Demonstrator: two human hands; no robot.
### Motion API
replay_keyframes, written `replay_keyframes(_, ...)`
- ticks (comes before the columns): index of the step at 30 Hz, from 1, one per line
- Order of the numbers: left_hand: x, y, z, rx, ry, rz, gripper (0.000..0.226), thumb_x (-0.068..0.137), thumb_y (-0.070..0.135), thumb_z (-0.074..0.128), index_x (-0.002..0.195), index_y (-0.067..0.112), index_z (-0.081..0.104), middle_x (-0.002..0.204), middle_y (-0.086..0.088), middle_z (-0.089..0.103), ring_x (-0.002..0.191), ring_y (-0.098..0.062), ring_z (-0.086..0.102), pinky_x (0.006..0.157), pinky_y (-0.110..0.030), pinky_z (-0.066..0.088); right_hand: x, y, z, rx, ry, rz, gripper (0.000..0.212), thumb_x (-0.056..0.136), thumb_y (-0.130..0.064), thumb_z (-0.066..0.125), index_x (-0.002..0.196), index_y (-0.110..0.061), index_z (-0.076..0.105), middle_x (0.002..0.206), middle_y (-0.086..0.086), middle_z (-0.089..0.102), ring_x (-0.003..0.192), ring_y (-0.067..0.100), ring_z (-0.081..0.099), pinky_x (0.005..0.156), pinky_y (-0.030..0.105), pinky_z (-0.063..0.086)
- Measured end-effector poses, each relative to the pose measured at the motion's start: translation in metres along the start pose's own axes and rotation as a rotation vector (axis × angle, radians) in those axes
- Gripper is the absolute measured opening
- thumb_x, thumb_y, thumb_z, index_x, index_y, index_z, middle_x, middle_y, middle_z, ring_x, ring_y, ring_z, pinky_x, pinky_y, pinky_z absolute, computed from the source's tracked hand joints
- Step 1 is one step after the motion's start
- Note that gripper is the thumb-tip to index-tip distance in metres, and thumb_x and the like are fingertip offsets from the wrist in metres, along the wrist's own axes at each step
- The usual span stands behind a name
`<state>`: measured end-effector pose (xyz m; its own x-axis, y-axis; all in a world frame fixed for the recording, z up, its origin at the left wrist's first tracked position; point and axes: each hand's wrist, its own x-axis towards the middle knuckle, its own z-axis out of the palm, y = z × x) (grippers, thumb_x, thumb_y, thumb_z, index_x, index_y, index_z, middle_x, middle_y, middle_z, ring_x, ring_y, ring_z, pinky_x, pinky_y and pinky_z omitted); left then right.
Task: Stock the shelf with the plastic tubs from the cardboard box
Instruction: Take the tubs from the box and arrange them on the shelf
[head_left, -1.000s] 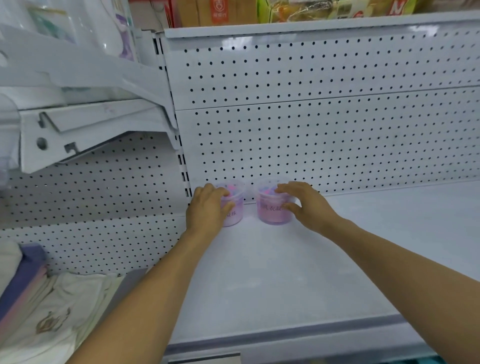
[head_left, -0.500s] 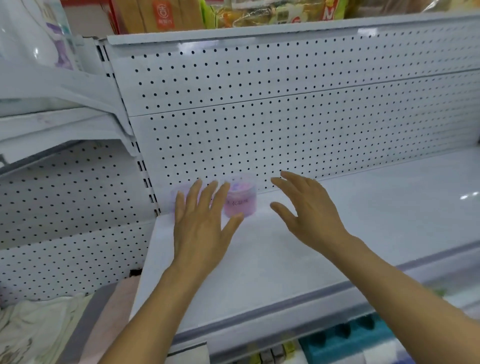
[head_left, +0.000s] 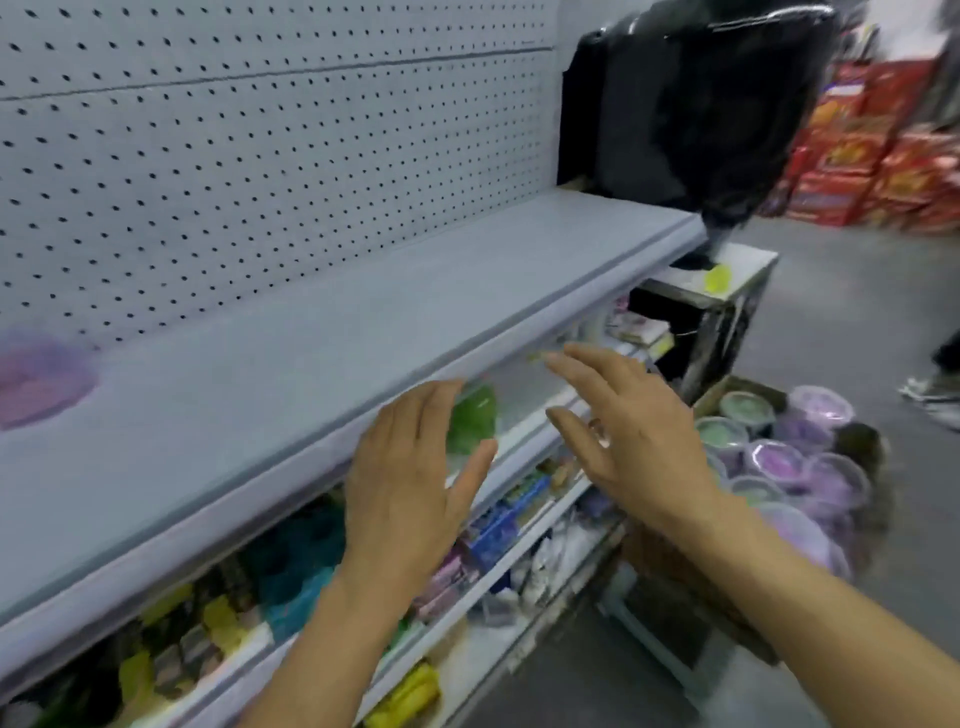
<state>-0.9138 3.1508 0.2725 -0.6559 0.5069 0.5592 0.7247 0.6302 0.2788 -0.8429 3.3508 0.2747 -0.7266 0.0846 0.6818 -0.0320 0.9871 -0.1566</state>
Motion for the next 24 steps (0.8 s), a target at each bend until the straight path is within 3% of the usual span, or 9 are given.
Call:
replay_keyframes(4, 0.009, 0.066, 0.087, -0.069, -0.076, 0.105, 0.052, 0.094, 0.049, 0.044, 0.132, 0.015, 0.05, 0.123, -0.005, 0.056, 0.11, -0.026, 0.054, 0.089, -0.036, 0.045, -0.065, 0.099, -0.024, -0.002, -0.048, 0.171, 0.041, 0.092, -0.034, 0.054, 0.128, -0.016, 0.058, 0.13, 0.005, 0.057, 0.111, 0.026, 0.057, 0.081, 0.039, 0.052)
replay_keyframes(9, 0.019, 0.129, 0.18, -0.159, -0.327, 0.145, 0.06, 0.091, 0.057, 0.037, 0.139, 0.021, 0.042, 0.132, -0.001, 0.05, 0.118, -0.023, 0.05, 0.095, -0.038, 0.045, -0.137, 0.203, -0.043, 0.016, -0.074, 0.443, 0.045, 0.091, -0.035, 0.058, 0.133, -0.021, 0.053, 0.134, -0.001, 0.053, 0.117, 0.019, 0.052, 0.086, 0.036, 0.051)
replay_keyframes(12, 0.027, 0.151, 0.23, -0.262, -0.46, 0.145, 0.061, 0.091, 0.056, 0.043, 0.142, 0.024, 0.035, 0.138, 0.002, 0.043, 0.126, -0.018, 0.042, 0.1, -0.031, 0.037, -0.172, 0.251, -0.041, 0.017, -0.146, 0.568, 0.054, 0.087, -0.038, 0.063, 0.135, -0.019, 0.05, 0.136, 0.002, 0.048, 0.122, 0.021, 0.049, 0.089, 0.043, 0.052)
replay_keyframes(15, 0.035, 0.161, 0.28, -0.321, -0.586, 0.103, 0.066, 0.089, 0.049, 0.056, 0.146, 0.025, 0.03, 0.143, 0.003, 0.037, 0.13, -0.014, 0.037, 0.1, -0.024, 0.031, -0.205, 0.288, -0.027, 0.047, -0.3, 0.702, 0.068, 0.082, -0.05, 0.066, 0.14, -0.025, 0.043, 0.145, 0.002, 0.038, 0.132, 0.021, 0.04, 0.1, 0.044, 0.045)
replay_keyframes(18, 0.041, 0.163, 0.337, -0.376, -0.745, 0.012, 0.075, 0.083, 0.047, 0.065, 0.145, 0.027, 0.029, 0.142, 0.001, 0.034, 0.128, -0.018, 0.041, 0.104, -0.036, 0.041, -0.235, 0.315, -0.004, 0.092, -0.452, 0.847, 0.079, 0.073, -0.065, 0.064, 0.141, -0.036, 0.036, 0.152, -0.002, 0.024, 0.138, 0.02, 0.032, 0.103, 0.045, 0.043)
replay_keyframes(20, 0.044, 0.16, 0.372, -0.411, -0.832, -0.077, 0.081, 0.079, 0.043, 0.072, 0.145, 0.023, 0.029, 0.141, -0.003, 0.031, 0.129, -0.022, 0.041, 0.105, -0.039, 0.041, -0.248, 0.327, 0.015, 0.137, -0.515, 0.917, 0.081, 0.071, -0.063, 0.067, 0.141, -0.04, 0.033, 0.154, -0.003, 0.018, 0.139, 0.021, 0.028, 0.105, 0.042, 0.042)
replay_keyframes(24, 0.045, 0.148, 0.435, -0.495, -0.899, -0.427, 0.087, 0.069, 0.042, 0.079, 0.141, 0.021, 0.035, 0.137, -0.009, 0.041, 0.126, -0.026, 0.044, 0.105, -0.045, 0.042, -0.266, 0.347, 0.058, 0.216, -0.6, 1.049, 0.094, 0.071, -0.057, 0.073, 0.147, -0.037, 0.022, 0.154, -0.002, 0.009, 0.143, 0.023, 0.021, 0.11, 0.042, 0.037)
